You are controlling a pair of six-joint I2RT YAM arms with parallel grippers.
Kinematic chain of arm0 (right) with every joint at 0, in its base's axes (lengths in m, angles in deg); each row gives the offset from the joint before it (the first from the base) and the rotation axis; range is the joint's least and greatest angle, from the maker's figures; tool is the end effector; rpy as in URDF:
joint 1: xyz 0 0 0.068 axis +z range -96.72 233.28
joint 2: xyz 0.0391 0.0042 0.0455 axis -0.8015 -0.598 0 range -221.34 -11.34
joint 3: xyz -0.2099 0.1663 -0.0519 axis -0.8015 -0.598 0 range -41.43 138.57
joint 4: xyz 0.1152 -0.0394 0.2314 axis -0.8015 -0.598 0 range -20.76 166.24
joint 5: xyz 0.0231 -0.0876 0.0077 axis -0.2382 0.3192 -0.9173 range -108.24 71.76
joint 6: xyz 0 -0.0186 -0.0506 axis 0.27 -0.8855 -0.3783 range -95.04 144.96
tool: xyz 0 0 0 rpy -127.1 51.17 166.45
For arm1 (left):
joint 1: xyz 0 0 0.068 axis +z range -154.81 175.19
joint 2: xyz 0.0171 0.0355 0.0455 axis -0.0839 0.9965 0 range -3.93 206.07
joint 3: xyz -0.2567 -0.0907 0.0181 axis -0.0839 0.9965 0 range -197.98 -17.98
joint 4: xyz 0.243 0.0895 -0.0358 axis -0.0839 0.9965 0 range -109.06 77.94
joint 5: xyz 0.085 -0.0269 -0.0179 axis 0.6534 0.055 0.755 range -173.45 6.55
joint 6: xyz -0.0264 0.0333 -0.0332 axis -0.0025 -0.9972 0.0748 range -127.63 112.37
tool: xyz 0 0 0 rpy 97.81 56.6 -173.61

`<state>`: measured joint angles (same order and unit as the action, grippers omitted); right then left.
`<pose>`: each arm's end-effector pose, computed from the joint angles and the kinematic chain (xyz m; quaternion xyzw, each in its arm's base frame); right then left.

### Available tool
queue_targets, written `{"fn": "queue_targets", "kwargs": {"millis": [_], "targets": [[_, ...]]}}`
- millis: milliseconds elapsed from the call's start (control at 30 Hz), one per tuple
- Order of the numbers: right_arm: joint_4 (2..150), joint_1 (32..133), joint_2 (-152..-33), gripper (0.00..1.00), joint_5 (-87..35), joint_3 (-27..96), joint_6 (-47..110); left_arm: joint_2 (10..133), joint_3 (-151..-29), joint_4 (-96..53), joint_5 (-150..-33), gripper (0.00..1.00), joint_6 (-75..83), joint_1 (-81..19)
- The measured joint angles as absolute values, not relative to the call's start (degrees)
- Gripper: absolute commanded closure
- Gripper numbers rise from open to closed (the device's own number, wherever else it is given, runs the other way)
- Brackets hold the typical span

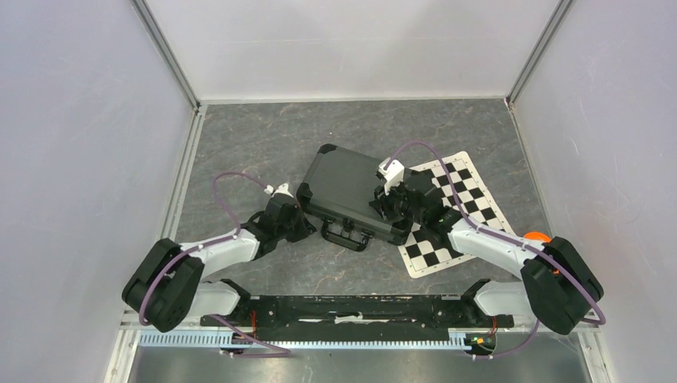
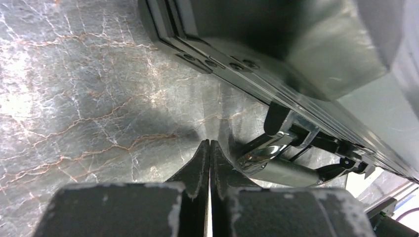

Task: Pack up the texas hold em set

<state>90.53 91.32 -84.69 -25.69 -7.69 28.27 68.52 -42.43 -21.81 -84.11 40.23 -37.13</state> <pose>0.2100 0.1702 0.2097 -0.2848 0.7943 0.2398 0.4801 0.1908 -0.1212 0.1455 -0.1229 0.9165 -0.2492 0.2878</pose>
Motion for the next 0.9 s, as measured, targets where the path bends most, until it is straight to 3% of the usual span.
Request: {"fn": "queue_targets", "kwargs": {"millis": [400, 633, 700, 833, 900], "targets": [[89.41, 91.41, -82.50, 0.64, -25.47, -8.83, 28.55, 79.29, -33.49, -54.42, -92.27, 0.98, 42.76, -35.73], [88.85, 91.38, -82.15, 0.63, -25.21, -8.85, 28.55, 74.90, -30.50, -60.03, -98.78, 0.98, 46.11, -35.69], [88.87, 91.38, -82.15, 0.58, -25.29, -8.87, 28.55, 69.80, -30.78, -59.25, -101.10, 0.98, 46.22, -36.45], [88.69, 91.45, -81.98, 0.31, -27.13, -8.89, 28.51, 62.18, -33.40, -56.51, -102.67, 0.98, 45.84, -36.87], [88.34, 91.78, -81.71, 0.25, -28.55, -8.87, 27.98, 61.54, -34.71, -54.85, -102.91, 0.98, 45.30, -36.87]]}}
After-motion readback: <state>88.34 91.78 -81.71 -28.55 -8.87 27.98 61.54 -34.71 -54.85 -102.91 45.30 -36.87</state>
